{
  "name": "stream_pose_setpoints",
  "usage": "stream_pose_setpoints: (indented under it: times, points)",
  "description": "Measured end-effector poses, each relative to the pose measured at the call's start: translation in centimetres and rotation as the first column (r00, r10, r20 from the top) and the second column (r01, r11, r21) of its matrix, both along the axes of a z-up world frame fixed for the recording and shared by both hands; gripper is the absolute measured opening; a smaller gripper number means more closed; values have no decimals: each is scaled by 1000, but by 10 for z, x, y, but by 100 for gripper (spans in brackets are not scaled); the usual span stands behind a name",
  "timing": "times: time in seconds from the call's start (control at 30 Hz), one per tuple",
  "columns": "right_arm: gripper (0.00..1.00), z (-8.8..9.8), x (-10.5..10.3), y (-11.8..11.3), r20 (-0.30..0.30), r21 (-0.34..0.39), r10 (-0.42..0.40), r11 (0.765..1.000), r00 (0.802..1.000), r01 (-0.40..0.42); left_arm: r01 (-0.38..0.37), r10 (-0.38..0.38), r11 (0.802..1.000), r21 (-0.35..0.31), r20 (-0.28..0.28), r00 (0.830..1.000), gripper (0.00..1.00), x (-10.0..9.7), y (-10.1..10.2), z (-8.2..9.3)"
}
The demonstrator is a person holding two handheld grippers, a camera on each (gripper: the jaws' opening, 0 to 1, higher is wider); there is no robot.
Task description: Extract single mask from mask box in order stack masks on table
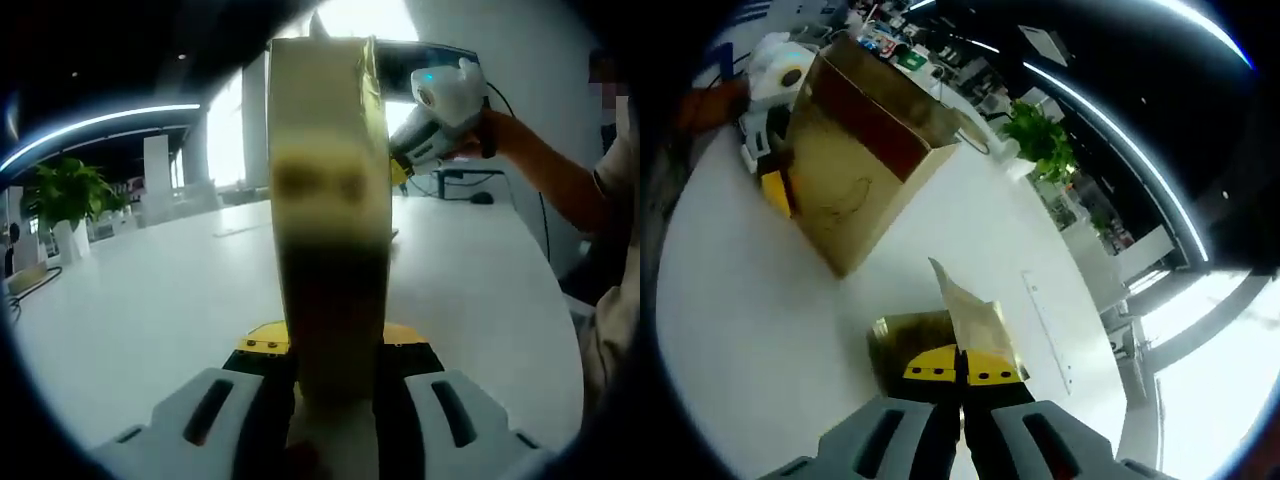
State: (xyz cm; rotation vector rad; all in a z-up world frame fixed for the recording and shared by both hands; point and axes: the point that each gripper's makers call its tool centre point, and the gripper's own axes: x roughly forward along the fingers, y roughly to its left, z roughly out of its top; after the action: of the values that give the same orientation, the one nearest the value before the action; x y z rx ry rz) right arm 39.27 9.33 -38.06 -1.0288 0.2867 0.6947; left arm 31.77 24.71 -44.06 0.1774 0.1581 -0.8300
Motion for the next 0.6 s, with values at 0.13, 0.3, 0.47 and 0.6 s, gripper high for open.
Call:
stream_pose_setpoints:
  times: [0.13, 0.3, 0.47, 0.6]
  points:
    - [0, -10, -1, -1, -30, -6, 28, 1000, 999, -28, 0, 0, 1000, 0, -1, 1000, 20, 0, 0, 0]
    - [0, -23, -7, 2, -64, -15, 77, 997, 995, -78, 0, 0, 1000, 0, -1, 1000, 20, 1, 0, 0]
    - [0, -28, -7, 1, -84, -23, 107, 994, 991, -109, 0, 0, 1000, 0, -1, 1000, 20, 0, 0, 0]
    - [0, -31, -3, -5, -99, -48, 130, 990, 987, -135, -1, 1, 1000, -1, -2, 1000, 20, 0, 0, 0]
